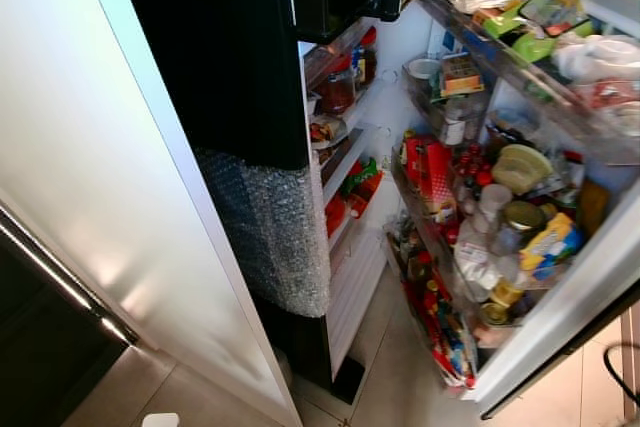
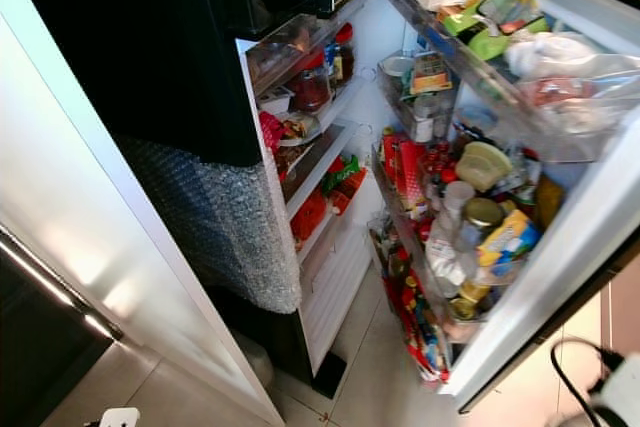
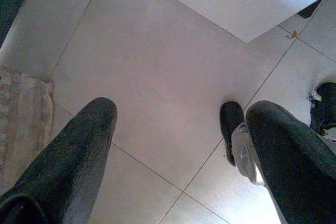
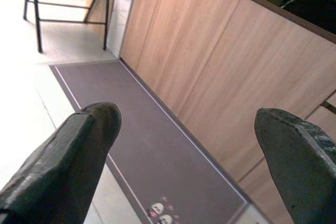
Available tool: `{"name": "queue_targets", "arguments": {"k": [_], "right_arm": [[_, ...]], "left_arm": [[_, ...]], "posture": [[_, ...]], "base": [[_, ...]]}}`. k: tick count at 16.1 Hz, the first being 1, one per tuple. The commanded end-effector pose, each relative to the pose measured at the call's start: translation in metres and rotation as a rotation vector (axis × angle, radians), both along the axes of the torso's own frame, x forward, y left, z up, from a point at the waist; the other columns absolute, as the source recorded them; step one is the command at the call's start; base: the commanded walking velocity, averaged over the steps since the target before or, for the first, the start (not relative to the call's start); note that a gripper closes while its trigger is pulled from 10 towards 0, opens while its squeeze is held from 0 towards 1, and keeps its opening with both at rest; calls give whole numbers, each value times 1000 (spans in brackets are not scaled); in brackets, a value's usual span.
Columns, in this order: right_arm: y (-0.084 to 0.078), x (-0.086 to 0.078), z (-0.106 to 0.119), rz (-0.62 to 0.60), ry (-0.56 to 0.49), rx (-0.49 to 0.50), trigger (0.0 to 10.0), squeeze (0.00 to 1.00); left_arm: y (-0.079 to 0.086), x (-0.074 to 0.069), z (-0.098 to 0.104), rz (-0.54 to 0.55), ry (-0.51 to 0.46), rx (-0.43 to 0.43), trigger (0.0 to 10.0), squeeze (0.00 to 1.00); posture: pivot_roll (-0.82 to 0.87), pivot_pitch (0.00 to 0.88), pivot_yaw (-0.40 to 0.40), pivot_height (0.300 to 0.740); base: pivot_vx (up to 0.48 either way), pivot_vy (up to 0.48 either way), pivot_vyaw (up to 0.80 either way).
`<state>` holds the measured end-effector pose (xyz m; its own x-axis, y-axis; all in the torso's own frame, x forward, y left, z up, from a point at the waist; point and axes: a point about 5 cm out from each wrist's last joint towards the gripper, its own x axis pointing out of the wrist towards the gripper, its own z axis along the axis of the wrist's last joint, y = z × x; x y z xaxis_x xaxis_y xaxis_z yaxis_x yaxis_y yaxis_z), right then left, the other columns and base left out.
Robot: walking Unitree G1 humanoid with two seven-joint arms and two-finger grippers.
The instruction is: Restocking fridge
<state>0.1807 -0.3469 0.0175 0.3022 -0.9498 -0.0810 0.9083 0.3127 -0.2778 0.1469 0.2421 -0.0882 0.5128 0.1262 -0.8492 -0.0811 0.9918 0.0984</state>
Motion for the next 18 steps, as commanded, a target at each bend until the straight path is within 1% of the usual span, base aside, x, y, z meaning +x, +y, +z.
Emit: {"name": "queue_targets", "arguments": {"k": [1,3,4,5,6,8,9,10,11,14,15,18], "right_arm": [[7,7,1,14,-13,13,10000,0],[11,13,3,30,-33,23,10000,0],[13,18,5,61,-44,28,10000,0],[17,23,9,103,-51,16,10000,0],[19,28,13,139,-37,-8,10000,0],[23,35,14,183,-42,3,10000,0],[32,45,13,284,-53,37,10000,0],[41,55,16,403,-56,30,10000,0],[43,56,17,426,-54,30,10000,0],[58,67,16,573,-29,56,10000,0],[64,71,17,631,-37,74,10000,0],[80,82,25,820,-62,87,10000,0]], "left_arm": [[5,-4,0,-23,20,22,10000,0],[6,-3,0,-24,18,23,10000,0],[6,-3,0,-23,17,24,10000,0],[6,-3,0,-20,16,24,10000,0],[6,-3,1,-19,15,25,10000,0],[6,-2,1,-21,16,25,10000,0],[6,-2,1,-21,16,24,10000,0],[6,-2,1,-17,14,21,10000,0],[6,-2,1,-17,13,21,10000,0],[7,-2,1,8,7,27,10000,0],[7,-2,1,4,7,28,10000,0],[7,-2,1,3,7,28,10000,0]], "posture": [[-95,0,74,740],[-89,0,72,740],[-87,0,71,740],[-87,0,71,740],[-87,0,72,740],[-85,0,69,740],[-80,0,66,740],[-78,0,64,740],[-78,0,64,740],[-81,0,63,740],[-78,0,61,740],[-77,0,59,740]], "base": [[0,0,0],[0,0,0],[0,0,0],[0,0,0],[0,0,0],[0,0,0],[0,0,0],[0,0,0],[0,0,0],[0,0,0],[0,0,0],[0,0,0]]}}
